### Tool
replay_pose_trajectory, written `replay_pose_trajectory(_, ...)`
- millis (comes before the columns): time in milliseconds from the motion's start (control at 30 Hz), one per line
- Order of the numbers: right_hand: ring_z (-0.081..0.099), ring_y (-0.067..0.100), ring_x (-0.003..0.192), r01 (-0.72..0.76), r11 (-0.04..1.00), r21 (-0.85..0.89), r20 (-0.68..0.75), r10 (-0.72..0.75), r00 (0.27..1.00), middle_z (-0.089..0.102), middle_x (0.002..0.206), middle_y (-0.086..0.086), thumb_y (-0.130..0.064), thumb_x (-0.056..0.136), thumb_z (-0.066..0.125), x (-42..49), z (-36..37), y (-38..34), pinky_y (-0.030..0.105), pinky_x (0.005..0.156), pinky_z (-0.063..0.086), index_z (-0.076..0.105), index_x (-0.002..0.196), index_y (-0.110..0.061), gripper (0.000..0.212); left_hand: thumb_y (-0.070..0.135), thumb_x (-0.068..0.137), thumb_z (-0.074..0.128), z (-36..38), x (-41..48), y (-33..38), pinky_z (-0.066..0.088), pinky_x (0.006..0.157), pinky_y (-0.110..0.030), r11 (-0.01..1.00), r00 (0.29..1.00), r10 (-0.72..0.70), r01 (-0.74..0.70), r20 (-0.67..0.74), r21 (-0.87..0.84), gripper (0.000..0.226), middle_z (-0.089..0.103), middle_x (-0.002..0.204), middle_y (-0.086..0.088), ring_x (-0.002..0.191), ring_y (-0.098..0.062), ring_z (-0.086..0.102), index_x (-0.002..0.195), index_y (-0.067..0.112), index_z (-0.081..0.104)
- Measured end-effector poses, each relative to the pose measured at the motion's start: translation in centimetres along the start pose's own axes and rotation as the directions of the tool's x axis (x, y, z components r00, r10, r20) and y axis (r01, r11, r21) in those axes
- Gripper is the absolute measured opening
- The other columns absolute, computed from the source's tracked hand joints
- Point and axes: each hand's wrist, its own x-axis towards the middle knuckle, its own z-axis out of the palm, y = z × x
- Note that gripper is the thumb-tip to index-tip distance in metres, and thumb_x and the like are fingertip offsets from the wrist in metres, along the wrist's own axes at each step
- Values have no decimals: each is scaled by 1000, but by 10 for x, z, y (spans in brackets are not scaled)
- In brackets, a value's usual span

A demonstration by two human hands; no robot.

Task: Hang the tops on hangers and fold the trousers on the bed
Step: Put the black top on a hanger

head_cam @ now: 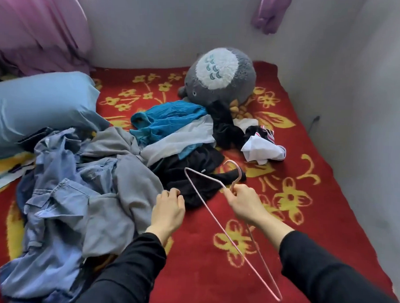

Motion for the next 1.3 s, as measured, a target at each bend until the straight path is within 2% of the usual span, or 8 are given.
replay_pose_trajectory(267, 50, 31, 64, 1, 1000, 30, -118, 3, 993, 52, 61, 1, -32, 90, 44, 135, 5, 26, 37, 53, 32, 39, 62, -16, 33, 27, 98, 40, 52, 146, 17, 38, 100, -41, 997, 999, 31, -28, -34, 78, 39, 44, 139, -7, 127, -26, 38, 133, 11, 47)
replay_pose_trajectory(500, 54, 30, 60, 45, 999, 17, -271, -38, 962, 56, 62, 5, -30, 98, 40, 184, 45, 77, 42, 54, 44, 54, 109, -9, 28, 48, 87, 53, 147, 192, -19, 41, 93, -37, 871, 962, 204, -263, 183, 414, 59, 41, 133, -2, 122, -24, 39, 136, 17, 41)
replay_pose_trajectory(700, 53, 35, 61, 23, 999, 38, -210, -14, 978, 57, 66, 2, -32, 95, 37, 187, 67, 113, 41, 53, 38, 41, 73, -14, 28, 10, 83, 60, 194, 179, -46, 38, 91, -36, 691, 941, 149, -318, 303, 649, 48, 47, 121, -6, 112, -26, 47, 128, 15, 41)
replay_pose_trajectory(767, 54, 33, 59, 13, 996, 87, -187, 4, 982, 58, 62, 6, -34, 95, 38, 182, 66, 114, 44, 57, 45, 48, 84, -11, 27, 10, 91, 51, 185, 186, -43, 40, 84, -36, 795, 937, 119, -288, 329, 534, 25, 58, 113, -6, 106, -27, 55, 115, 15, 52)
replay_pose_trajectory(867, 54, 28, 57, 18, 993, 115, -181, 3, 983, 53, 57, 3, -38, 96, 36, 175, 55, 105, 45, 61, 47, 51, 92, -11, 31, 22, 97, 49, 152, 189, -26, 41, 78, -34, 998, 923, -55, 60, 381, -2, 17, 66, 98, -10, 94, -28, 60, 95, 10, 60)
replay_pose_trajectory(1067, 42, 5, 50, -107, 872, 478, 102, 67, 993, 46, 61, -9, 0, 77, 63, 145, 3, 57, 19, 42, 35, 58, 92, -15, 22, 13, 99, 48, 35, 147, 25, 41, 76, -33, 830, 846, 188, 135, 499, -541, 21, 63, 82, -4, 78, -15, 56, 88, 5, 64)
replay_pose_trajectory(1167, 40, 6, 47, -97, 815, 571, 316, -109, 943, 43, 54, -11, 16, 66, 66, 121, -22, 20, 20, 43, 35, 58, 116, -18, 60, 12, 99, 49, -35, 123, 70, 43, 83, -34, 727, 852, 325, 52, 410, -685, 21, 67, 89, -11, 86, -21, 59, 94, -1, 65)
replay_pose_trajectory(1300, 37, 7, 45, -26, 731, 681, 266, -215, 940, 46, 54, -10, 13, 66, 71, 86, -60, -34, 23, 43, 28, 59, 96, -20, 46, 16, 97, 51, -132, 94, 138, 46, 69, -20, 608, 912, 398, -181, 99, -773, 21, 65, 75, 3, 72, -8, 59, 83, 13, 66)
